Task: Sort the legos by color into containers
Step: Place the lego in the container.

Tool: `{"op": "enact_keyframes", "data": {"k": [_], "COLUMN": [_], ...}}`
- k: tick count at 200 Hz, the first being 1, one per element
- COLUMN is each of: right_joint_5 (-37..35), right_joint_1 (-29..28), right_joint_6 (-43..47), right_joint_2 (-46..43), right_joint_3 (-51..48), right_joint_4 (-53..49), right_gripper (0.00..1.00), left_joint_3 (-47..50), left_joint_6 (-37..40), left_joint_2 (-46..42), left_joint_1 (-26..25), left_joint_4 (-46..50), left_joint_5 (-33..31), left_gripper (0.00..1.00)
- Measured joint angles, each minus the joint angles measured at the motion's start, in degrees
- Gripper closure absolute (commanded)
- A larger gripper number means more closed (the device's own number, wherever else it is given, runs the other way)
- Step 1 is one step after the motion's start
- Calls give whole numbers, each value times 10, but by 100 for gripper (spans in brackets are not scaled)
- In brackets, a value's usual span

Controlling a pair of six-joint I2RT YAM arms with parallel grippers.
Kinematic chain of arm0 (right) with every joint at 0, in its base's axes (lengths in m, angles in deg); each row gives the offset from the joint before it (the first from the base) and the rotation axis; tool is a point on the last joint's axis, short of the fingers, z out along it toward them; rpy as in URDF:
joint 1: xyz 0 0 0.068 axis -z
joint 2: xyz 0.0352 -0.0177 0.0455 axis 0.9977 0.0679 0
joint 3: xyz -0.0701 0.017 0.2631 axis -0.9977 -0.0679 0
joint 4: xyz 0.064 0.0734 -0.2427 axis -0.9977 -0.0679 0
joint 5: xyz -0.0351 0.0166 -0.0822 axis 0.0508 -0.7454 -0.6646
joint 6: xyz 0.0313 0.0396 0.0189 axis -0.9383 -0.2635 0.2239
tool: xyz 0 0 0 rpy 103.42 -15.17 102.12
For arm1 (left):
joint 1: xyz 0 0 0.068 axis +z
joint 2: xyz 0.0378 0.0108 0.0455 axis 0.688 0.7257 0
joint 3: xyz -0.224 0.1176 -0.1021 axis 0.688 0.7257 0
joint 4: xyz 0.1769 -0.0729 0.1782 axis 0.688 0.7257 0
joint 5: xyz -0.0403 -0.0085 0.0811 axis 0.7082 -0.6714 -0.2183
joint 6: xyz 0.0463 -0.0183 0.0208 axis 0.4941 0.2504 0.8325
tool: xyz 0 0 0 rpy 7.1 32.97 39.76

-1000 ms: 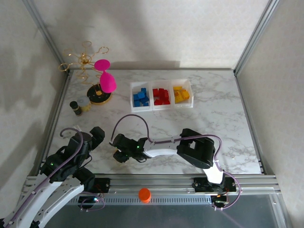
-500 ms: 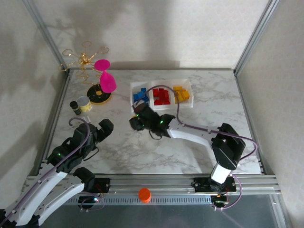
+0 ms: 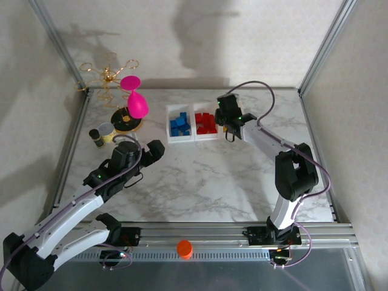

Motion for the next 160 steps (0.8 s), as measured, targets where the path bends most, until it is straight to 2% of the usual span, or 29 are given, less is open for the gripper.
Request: {"op": "enact_keyframes", "data": {"k": [28, 43, 61, 88, 109, 128, 160], "right_joint_5": [-2, -4, -6, -6, -10, -22, -83], "right_joint_1": [40, 47, 49, 51, 53, 54, 56], "right_joint_6": [15, 26, 35, 45, 49, 53, 52], "right_joint_2": [82, 117, 153, 168, 153, 112, -36], "right_joint_3": [63, 86, 118, 144, 139, 107, -35], "right_joint_4": [4, 5, -4, -13, -11, -7, 39], "right_gripper": [65, 55, 50, 33, 19, 2, 1], "left_joint_3": [-6, -10, -12, -28, -36, -43, -47], "left_joint_6": [7, 10, 16, 24, 29, 39, 62], "left_joint_2": [40, 54, 64, 78, 79, 79, 79], "left_joint_1": [-4, -7, -7, -7, -7, -6, 3], "left_joint_4": [-36, -49, -58, -61, -66, -67, -61], "left_joint_5": [9, 11, 10, 10, 5, -14, -83], "left_gripper": [1, 0, 0, 0, 0, 0, 0]}}
